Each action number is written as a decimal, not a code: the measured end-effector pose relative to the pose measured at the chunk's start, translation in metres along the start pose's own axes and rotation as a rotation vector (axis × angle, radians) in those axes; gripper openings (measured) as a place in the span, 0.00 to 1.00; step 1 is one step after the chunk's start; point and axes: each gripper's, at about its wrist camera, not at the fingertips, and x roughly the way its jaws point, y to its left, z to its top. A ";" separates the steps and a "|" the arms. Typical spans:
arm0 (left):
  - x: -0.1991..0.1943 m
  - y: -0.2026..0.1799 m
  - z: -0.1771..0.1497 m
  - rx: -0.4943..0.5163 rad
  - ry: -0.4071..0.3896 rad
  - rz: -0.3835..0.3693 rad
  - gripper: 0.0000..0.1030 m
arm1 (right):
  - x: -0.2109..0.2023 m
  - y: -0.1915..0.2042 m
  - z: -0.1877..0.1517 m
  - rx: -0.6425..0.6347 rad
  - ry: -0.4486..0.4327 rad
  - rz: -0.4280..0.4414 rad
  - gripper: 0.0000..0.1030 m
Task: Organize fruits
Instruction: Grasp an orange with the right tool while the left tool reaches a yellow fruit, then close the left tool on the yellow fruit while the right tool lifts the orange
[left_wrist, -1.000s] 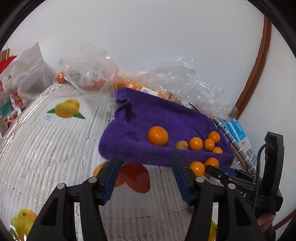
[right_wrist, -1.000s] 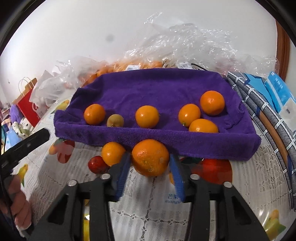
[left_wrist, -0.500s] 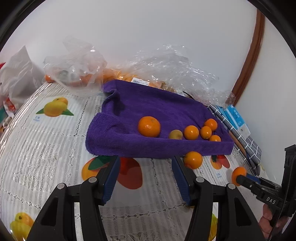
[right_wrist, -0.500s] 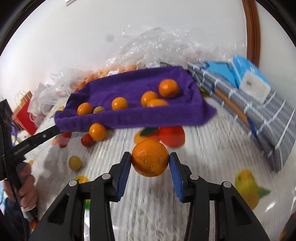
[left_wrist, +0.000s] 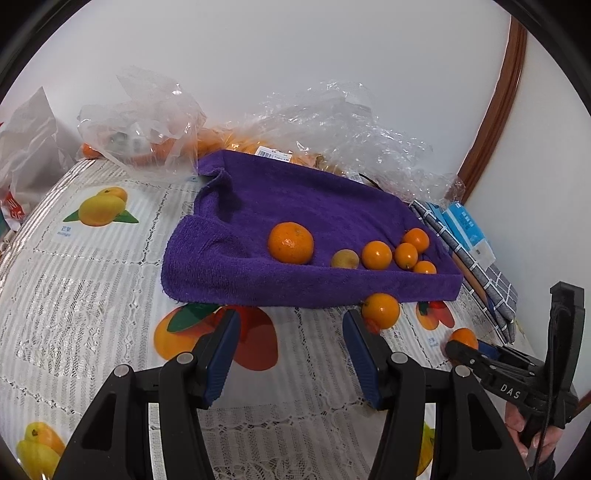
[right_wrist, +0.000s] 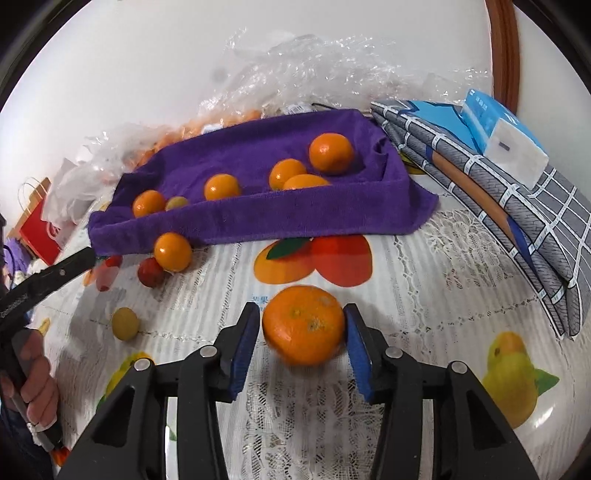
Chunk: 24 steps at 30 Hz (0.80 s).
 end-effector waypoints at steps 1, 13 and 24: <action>0.000 0.000 0.000 0.000 0.000 -0.006 0.54 | -0.001 0.000 -0.001 -0.002 -0.002 0.007 0.41; -0.004 -0.052 -0.028 0.193 0.091 -0.088 0.53 | -0.018 -0.011 -0.005 0.056 -0.081 0.074 0.41; 0.017 -0.065 -0.035 0.247 0.202 -0.063 0.24 | -0.018 -0.013 -0.004 0.065 -0.085 0.083 0.41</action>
